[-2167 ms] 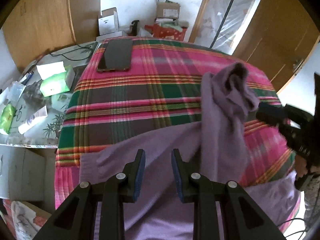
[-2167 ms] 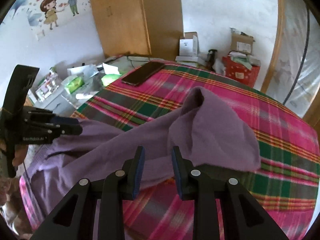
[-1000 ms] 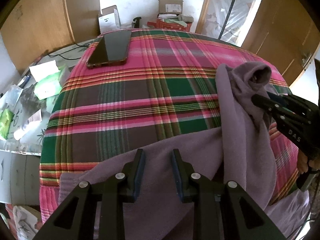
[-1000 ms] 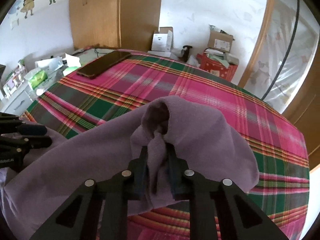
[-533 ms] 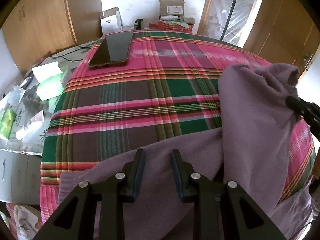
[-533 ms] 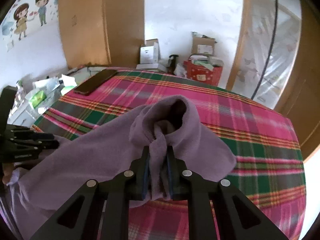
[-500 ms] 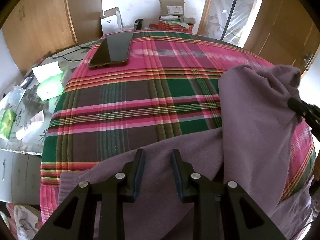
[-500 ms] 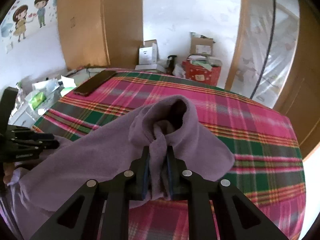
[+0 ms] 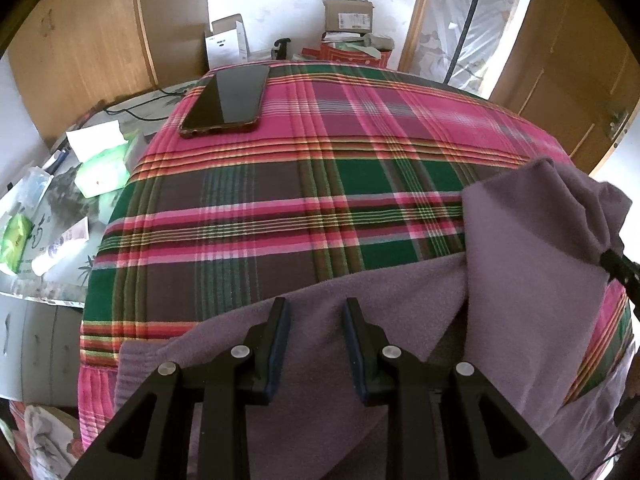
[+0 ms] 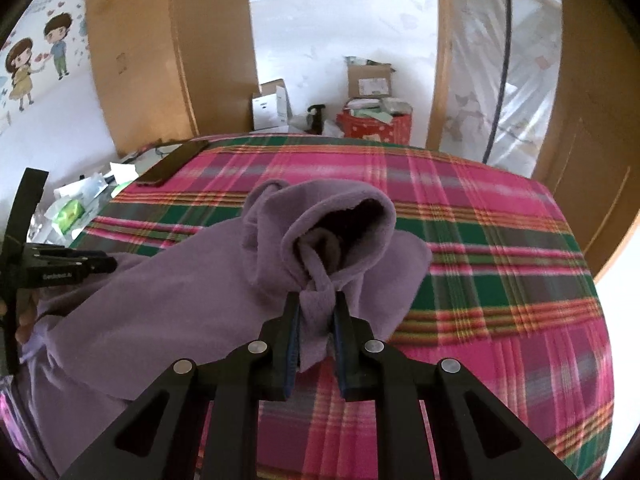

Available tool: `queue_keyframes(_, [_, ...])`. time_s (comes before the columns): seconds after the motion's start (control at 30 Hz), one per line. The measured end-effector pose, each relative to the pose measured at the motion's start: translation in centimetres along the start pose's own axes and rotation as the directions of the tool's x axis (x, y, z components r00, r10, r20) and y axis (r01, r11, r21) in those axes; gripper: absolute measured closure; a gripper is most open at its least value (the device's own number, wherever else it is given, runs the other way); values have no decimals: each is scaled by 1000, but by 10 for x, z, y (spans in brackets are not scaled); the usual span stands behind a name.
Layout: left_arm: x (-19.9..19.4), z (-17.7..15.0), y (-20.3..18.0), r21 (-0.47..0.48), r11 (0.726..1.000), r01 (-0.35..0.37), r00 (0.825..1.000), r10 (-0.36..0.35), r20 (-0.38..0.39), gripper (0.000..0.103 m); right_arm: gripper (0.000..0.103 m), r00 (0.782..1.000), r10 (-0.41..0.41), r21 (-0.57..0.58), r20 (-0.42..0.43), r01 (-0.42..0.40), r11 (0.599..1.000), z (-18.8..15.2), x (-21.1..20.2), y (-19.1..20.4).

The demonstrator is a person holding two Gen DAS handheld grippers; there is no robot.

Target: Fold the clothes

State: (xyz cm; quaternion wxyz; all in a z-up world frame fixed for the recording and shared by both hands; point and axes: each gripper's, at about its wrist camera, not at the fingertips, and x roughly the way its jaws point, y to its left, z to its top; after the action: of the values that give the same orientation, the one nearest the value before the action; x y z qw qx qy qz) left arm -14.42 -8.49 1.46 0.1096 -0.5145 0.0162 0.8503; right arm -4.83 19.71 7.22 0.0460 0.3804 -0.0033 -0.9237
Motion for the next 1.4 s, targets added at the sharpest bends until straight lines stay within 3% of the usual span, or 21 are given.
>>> queue_keyframes(0.3, [-1, 2, 7, -18, 1000, -13, 1000, 13, -17, 76, 88, 998, 2, 61, -66, 2, 998, -18, -5, -19])
queue_keyframes(0.53, [-7, 0, 33, -85, 995, -50, 998, 47, -39, 76, 86, 994, 13, 92, -105, -4, 996, -29, -12, -26])
queue_keyframes(0.77, [-23, -9, 69, -174, 984, -30, 999, 25, -29, 77, 81, 995, -11, 63, -104, 18, 998, -30, -33, -27])
queue_keyframes(1.0, [-36, -8, 70, -146, 987, -66, 998, 66, -9, 77, 80, 999, -16, -15, -35, 15, 1000, -16, -62, -15])
queue_keyframes(1.17, [-43, -7, 84, -170, 981, -90, 996, 90, -4, 77, 79, 999, 36, -45, -19, -37, 998, 1, -54, 0])
queue_keyframes(1.3, [-47, -12, 99, -186, 975, -120, 993, 118, -23, 77, 79, 991, 127, -101, -43, -131, 986, 17, -26, 27])
queue_keyframes(1.4, [-48, -16, 115, -240, 966, -102, 995, 95, -38, 77, 79, 976, 201, -134, -84, -211, 968, 30, 2, 50])
